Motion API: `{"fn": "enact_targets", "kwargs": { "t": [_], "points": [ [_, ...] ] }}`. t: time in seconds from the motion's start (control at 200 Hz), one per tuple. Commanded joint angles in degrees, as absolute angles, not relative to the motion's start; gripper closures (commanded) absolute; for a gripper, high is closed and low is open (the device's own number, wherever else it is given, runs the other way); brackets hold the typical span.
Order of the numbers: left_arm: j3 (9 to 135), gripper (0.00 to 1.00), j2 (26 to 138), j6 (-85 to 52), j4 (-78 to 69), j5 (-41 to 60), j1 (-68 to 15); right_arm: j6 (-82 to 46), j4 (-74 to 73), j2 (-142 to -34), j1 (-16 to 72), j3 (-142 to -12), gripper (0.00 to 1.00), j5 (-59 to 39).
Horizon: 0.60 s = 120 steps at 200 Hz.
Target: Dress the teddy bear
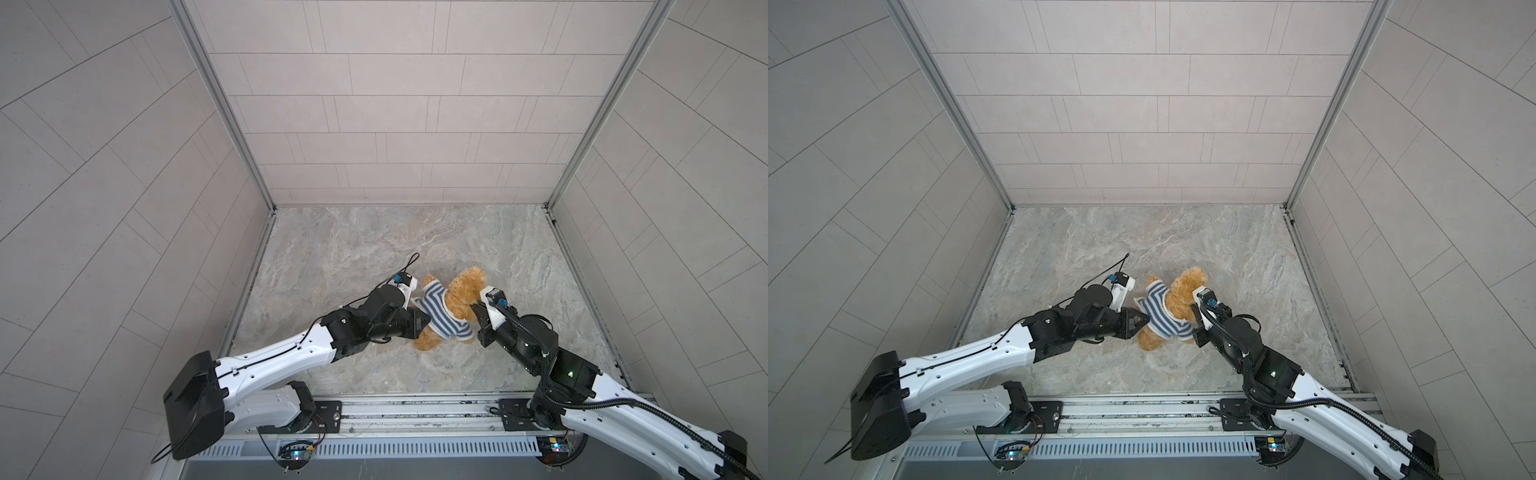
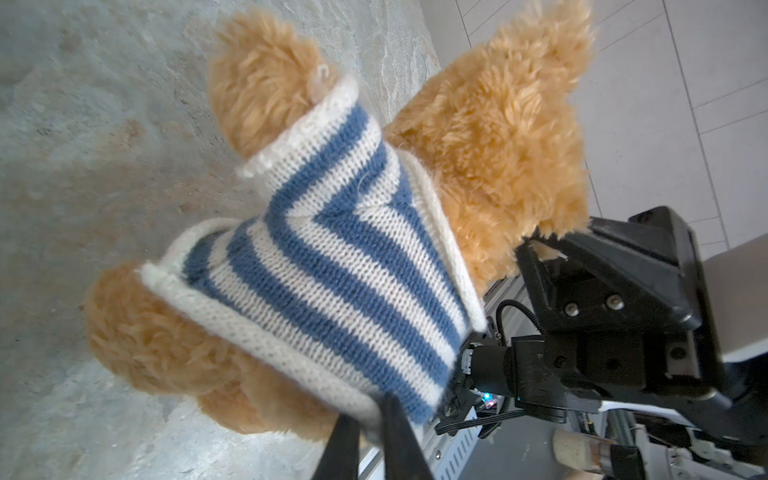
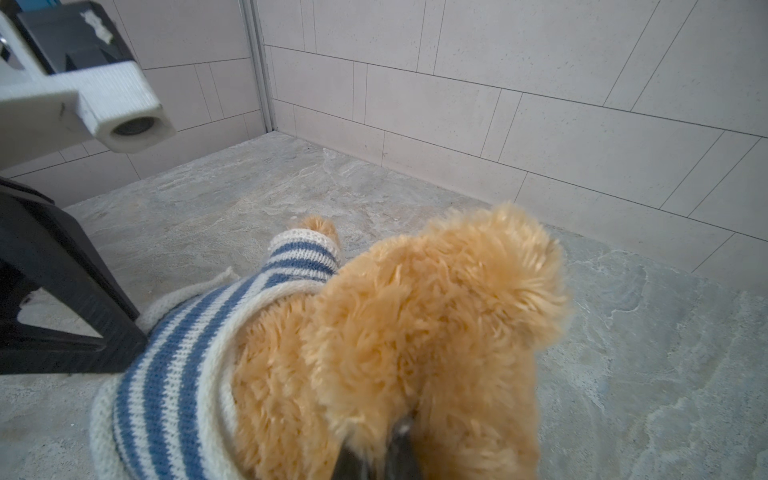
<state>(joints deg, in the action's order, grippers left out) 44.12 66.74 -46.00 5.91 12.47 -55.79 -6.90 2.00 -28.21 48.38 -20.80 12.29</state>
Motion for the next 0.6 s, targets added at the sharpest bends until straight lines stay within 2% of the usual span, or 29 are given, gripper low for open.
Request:
{"fn": "enact_targets", "kwargs": {
  "t": [0.0,0.045,0.596],
  "points": [
    [43.38,0.96,65.28,-46.22,6.43,11.67,-56.08,-7.71,0.42,-26.77,48.69,-22.13,1.0,12.97],
    [42.63,1.0,64.67,-46.32,7.04,11.38,-56.01,-7.77,0.74,-26.41,48.69,-22.15,1.0,13.09],
    [35.08,1.0,60.52,-44.74,9.67,12.66,-47.83,-10.74,5.98,-22.94,48.78,-21.97,1.0,20.67]
  ]
}}
